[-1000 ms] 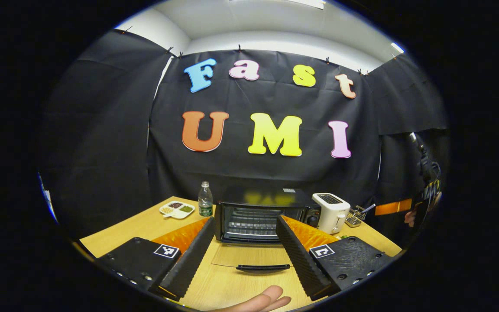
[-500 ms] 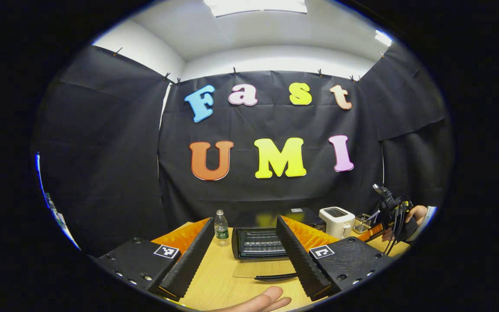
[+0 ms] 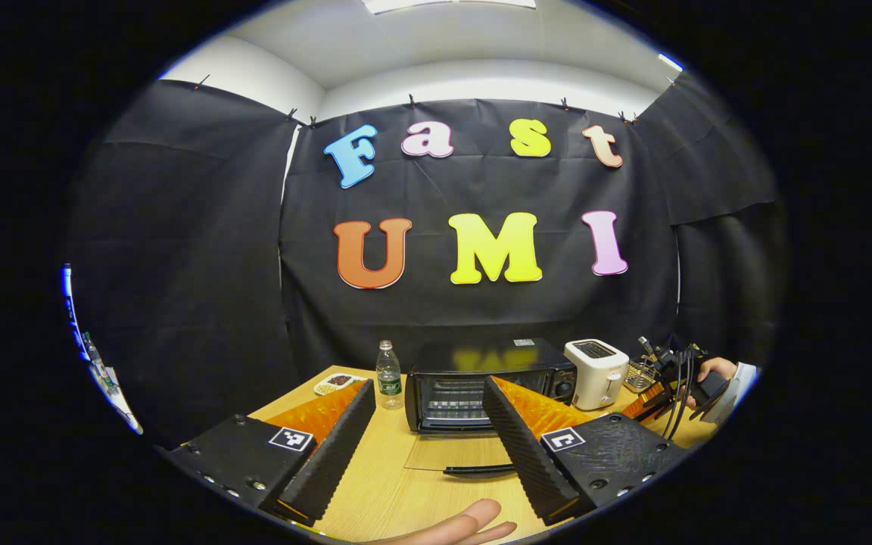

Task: Open the electric oven with the left hand, put the food in, and close the electric oven.

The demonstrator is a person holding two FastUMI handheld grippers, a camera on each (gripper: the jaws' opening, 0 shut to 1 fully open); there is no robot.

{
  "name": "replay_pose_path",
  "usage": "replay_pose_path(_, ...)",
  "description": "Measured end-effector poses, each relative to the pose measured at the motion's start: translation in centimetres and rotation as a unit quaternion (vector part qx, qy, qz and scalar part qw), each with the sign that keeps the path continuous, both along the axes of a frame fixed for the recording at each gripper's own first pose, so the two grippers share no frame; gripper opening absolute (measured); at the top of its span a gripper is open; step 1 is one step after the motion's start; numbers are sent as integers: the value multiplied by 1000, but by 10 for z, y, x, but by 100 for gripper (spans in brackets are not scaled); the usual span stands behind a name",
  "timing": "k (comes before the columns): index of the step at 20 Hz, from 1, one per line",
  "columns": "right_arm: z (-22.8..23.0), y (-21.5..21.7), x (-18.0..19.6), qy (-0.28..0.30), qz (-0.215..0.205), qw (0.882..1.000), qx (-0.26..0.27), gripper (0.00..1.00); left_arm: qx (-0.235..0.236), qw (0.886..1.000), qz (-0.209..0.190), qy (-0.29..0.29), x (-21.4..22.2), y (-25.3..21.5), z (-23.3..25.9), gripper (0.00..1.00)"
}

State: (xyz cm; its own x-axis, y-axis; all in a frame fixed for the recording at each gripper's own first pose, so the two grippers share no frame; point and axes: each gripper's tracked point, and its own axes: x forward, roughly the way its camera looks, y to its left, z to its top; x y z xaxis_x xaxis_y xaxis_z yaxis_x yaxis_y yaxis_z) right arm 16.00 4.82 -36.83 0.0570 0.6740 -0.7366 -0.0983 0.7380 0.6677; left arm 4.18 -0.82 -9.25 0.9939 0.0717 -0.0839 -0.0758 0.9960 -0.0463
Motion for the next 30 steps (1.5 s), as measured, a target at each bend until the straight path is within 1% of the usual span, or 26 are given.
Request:
replay_pose_path(1,2,-1,-1,0,-2,1000,2,36,-3,1000,-1,1,-1,-1,0,94)
replay_pose_path(2,10,-1,-7,0,-2,1000,5,44,-5,1000,0,0,-3,2,0,94)
replay_pose_path(4,18,0,-13,-8,-9,1000,7,43,-12,1000,-5,-3,-5,1,1,94)
replay_pose_path(6,30,-2,-18,-29,-18,999,11,43,-16,1000,-14,-4,-8,-1,0,94)
replay_pose_path(8,40,-2,-23,-43,-37,998,15,43,-19,1000,-19,-5,-10,-1,-2,94)
replay_pose_path(11,56,8,-37,-48,-62,996,40,43,-24,999,-21,-10,-13,2,-1,94)
replay_pose_path(14,65,21,-42,-61,-111,990,54,43,-28,999,-25,-14,-16,6,-2,94)
replay_pose_path(15,67,26,-43,-65,-121,989,55,43,-29,999,-25,-15,-17,9,-2,94)
replay_pose_path(17,75,45,-46,-72,-140,985,77,42,-35,999,-18,-14,-21,17,-6,94)
replay_pose_path(19,80,67,-45,-69,-171,977,111,43,-33,999,-13,-23,-24,27,-2,94)
replay_pose_path(21,78,88,-33,-73,-221,963,135,42,-21,999,-13,-43,-29,33,5,94)
replay_pose_path(22,76,98,-29,-80,-238,958,141,42,-21,999,-15,-44,-31,34,2,94)
replay_pose_path(25,69,134,-19,-98,-264,946,163,43,-29,999,-21,-35,-33,38,-6,94)
replay_pose_path(26,66,146,-14,-106,-278,939,170,43,-27,999,-20,-33,-34,41,-7,94)
replay_pose_path(27,64,157,-8,-117,-298,931,176,43,-25,999,-18,-33,-34,45,-9,84)
replay_pose_path(28,62,166,-1,-130,-318,922,179,43,-23,999,-16,-33,-34,47,-11,84)
replay_pose_path(29,61,175,6,-145,-337,913,180,42,-22,999,-16,-30,-35,49,-13,94)
replay_pose_path(30,61,185,12,-160,-351,904,182,43,-23,999,-17,-28,-36,50,-15,94)
